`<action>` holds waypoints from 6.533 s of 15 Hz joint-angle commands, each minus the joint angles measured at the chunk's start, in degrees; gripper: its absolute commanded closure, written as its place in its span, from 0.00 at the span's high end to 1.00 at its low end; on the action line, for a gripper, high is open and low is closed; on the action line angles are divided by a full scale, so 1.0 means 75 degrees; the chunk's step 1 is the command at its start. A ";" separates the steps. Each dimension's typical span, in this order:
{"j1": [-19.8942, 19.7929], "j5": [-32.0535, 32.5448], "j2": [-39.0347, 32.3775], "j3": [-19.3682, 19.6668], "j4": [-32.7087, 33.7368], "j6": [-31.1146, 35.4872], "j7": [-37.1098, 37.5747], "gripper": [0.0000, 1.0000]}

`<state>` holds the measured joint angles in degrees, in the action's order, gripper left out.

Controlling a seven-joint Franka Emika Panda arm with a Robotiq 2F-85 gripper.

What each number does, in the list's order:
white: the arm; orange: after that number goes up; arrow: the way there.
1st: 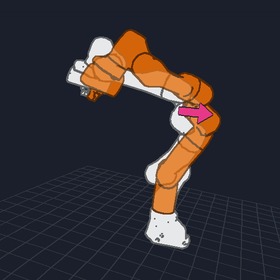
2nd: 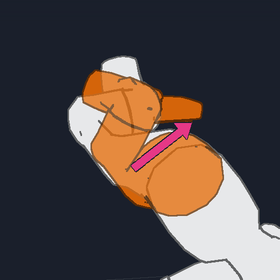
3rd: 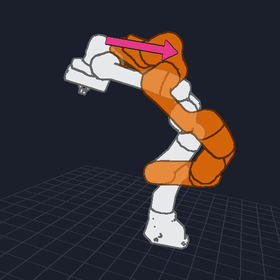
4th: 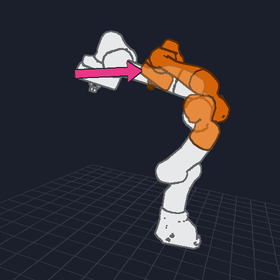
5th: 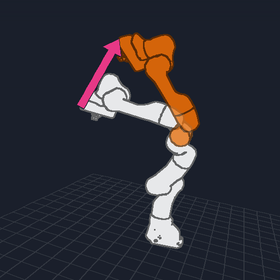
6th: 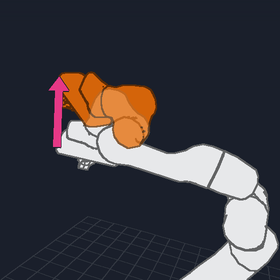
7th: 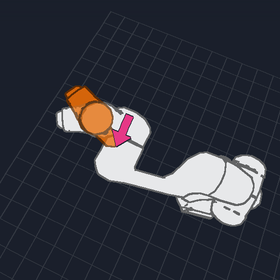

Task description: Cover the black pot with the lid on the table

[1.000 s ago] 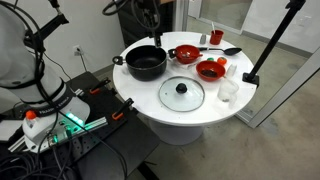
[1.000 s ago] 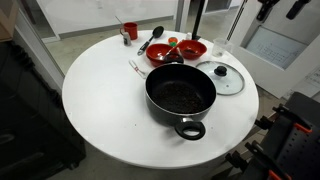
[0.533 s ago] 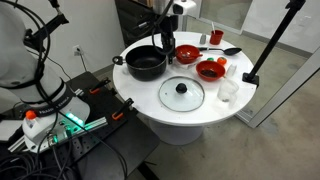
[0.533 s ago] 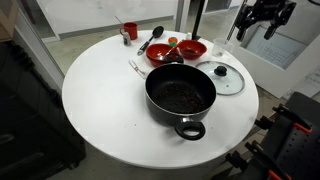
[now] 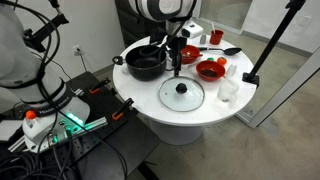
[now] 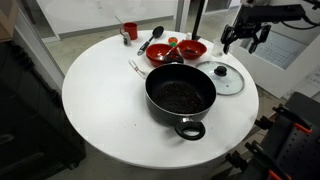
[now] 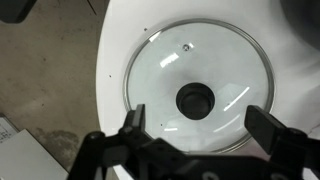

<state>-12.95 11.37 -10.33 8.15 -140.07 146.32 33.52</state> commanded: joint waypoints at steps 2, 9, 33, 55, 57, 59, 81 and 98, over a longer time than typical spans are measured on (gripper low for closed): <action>0.0599 0.0031 -0.0972 0.0549 0.0598 0.0454 0.0437 1.00; 0.1007 -0.0278 -0.1469 0.0912 0.0917 0.0504 0.0372 1.00; 0.1410 -0.1387 -0.2383 0.1095 0.1117 0.1264 0.0401 1.00; 0.1499 -0.1291 -0.2480 0.1301 0.1606 0.0047 0.0091 0.25; 0.1531 -0.1218 -0.2265 0.1336 0.1427 0.0061 0.0093 0.25; 0.1572 -0.1138 -0.2028 0.1389 0.1226 0.0146 0.0136 0.25; 0.1426 -0.0658 0.1266 0.0301 0.2074 -0.2836 0.0395 0.25; 0.2368 0.0799 0.1365 -0.1573 0.0402 -0.2146 0.1527 0.25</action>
<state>3.93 14.86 -1.75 -2.94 -134.41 127.22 42.47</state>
